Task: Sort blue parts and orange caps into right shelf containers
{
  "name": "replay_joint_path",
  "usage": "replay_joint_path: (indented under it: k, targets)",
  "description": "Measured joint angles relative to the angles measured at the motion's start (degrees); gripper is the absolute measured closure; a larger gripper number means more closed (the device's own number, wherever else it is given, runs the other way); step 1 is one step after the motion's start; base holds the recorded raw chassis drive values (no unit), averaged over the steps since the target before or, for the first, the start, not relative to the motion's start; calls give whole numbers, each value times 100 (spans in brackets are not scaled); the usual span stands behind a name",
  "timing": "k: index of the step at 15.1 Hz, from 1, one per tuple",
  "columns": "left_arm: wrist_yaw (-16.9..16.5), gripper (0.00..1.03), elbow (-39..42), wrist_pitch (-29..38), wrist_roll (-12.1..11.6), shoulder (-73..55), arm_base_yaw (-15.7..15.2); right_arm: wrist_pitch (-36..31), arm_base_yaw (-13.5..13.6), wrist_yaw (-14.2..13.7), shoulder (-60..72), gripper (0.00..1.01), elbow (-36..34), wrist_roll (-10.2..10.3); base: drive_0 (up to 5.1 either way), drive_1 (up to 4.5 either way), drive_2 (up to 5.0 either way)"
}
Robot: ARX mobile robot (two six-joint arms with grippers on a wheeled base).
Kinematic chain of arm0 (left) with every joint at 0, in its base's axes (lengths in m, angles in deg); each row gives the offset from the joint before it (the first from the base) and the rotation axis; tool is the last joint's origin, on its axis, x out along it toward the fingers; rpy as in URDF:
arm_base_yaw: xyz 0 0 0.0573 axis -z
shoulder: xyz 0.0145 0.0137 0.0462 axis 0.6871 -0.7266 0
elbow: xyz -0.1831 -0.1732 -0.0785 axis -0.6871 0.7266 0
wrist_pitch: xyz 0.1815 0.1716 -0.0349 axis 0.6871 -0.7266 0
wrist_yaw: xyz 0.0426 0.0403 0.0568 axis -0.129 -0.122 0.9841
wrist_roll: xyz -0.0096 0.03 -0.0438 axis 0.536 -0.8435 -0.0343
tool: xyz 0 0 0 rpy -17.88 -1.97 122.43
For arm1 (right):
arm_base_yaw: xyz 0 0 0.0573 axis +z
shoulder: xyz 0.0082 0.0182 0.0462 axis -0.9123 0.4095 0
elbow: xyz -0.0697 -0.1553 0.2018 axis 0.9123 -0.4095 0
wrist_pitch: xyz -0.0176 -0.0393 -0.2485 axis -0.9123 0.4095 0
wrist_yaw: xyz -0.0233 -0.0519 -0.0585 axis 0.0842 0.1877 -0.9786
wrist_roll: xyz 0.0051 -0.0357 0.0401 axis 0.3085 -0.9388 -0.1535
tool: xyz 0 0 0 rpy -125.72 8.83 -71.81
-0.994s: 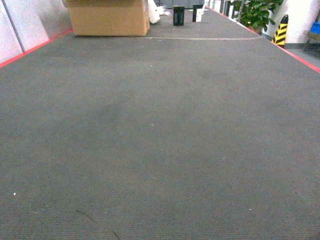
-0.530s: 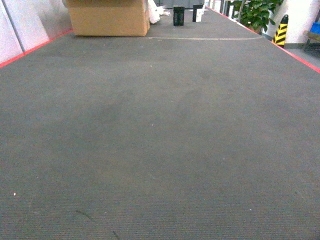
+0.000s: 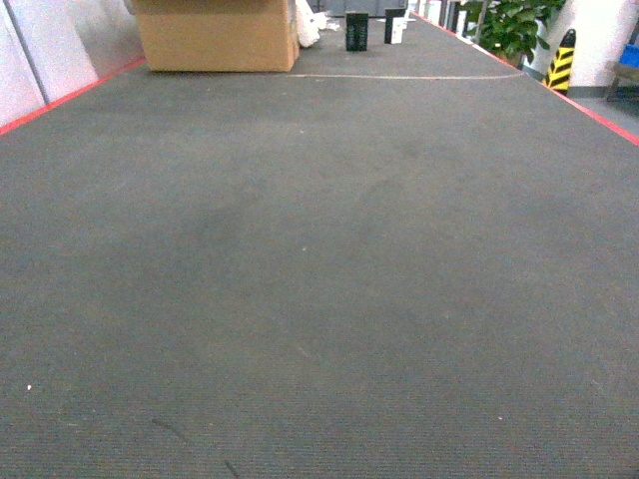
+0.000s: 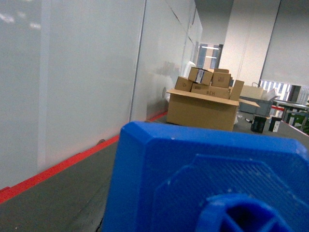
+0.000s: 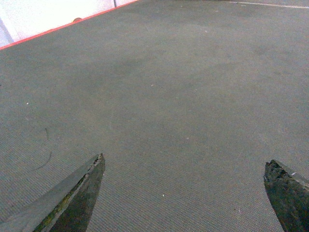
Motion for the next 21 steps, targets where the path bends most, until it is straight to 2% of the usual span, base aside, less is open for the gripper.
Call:
replay_joint_path:
  k: [10, 11, 18, 21]
  targets:
    - [0, 56, 0, -4, 0, 0, 0, -706, -275, 13, 789, 3, 7, -214, 0, 0, 0]
    - [0, 56, 0, -2, 0, 0, 0, -931, -275, -26, 1021, 3, 7, -275, 0, 0, 0]
    - [0, 56, 0, -2, 0, 0, 0, -1832, -267, -229, 1923, 3, -76, -330, 0, 0, 0]
    - [0, 56, 0, -2, 0, 0, 0, -1954, -223, -275, 2074, 3, -85, -385, 0, 0, 0]
